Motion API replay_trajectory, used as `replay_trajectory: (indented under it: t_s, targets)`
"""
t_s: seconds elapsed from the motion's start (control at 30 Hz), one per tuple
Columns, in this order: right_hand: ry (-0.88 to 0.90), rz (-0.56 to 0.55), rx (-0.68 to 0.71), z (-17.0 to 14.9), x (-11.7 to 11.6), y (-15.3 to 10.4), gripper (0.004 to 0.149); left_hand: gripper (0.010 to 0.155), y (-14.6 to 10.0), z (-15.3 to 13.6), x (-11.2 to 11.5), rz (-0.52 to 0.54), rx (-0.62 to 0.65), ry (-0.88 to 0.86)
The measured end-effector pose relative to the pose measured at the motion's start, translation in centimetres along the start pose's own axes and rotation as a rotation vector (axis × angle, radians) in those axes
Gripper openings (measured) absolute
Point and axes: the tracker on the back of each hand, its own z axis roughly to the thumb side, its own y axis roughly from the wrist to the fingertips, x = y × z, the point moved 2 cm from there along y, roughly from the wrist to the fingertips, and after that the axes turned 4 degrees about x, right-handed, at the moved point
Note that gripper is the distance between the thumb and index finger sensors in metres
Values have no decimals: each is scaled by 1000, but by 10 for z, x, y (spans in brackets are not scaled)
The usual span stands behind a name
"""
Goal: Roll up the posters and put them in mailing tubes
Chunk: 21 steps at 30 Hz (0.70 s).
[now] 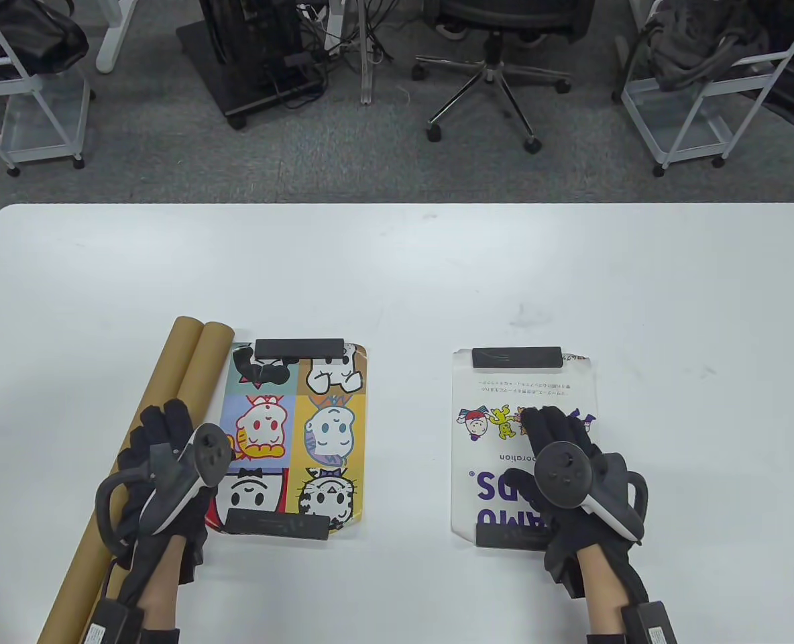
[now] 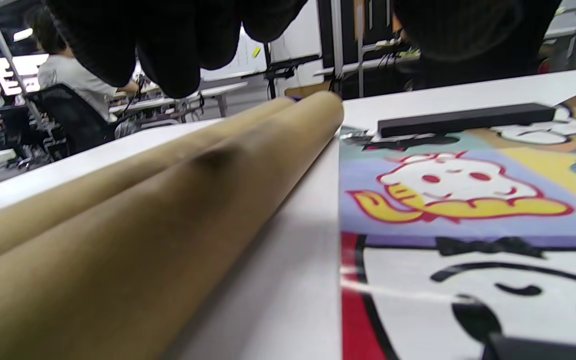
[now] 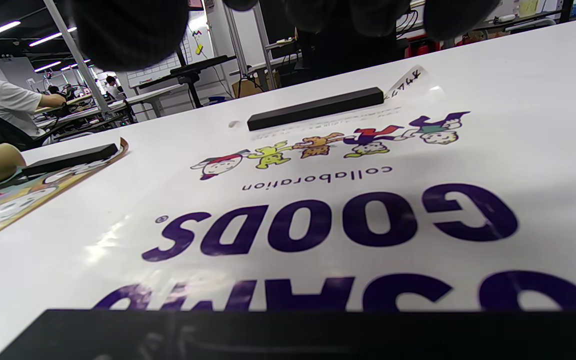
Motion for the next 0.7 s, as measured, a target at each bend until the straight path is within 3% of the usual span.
replay_trajectory:
  t_s: [0.37, 0.7]
  targets:
    - [1, 10, -10, -1, 0, 0, 82, 96, 7, -7, 14, -125, -40, -18]
    - [4, 14, -13, -2, 0, 0, 82, 88, 8, -5, 17, -121, -51, 38]
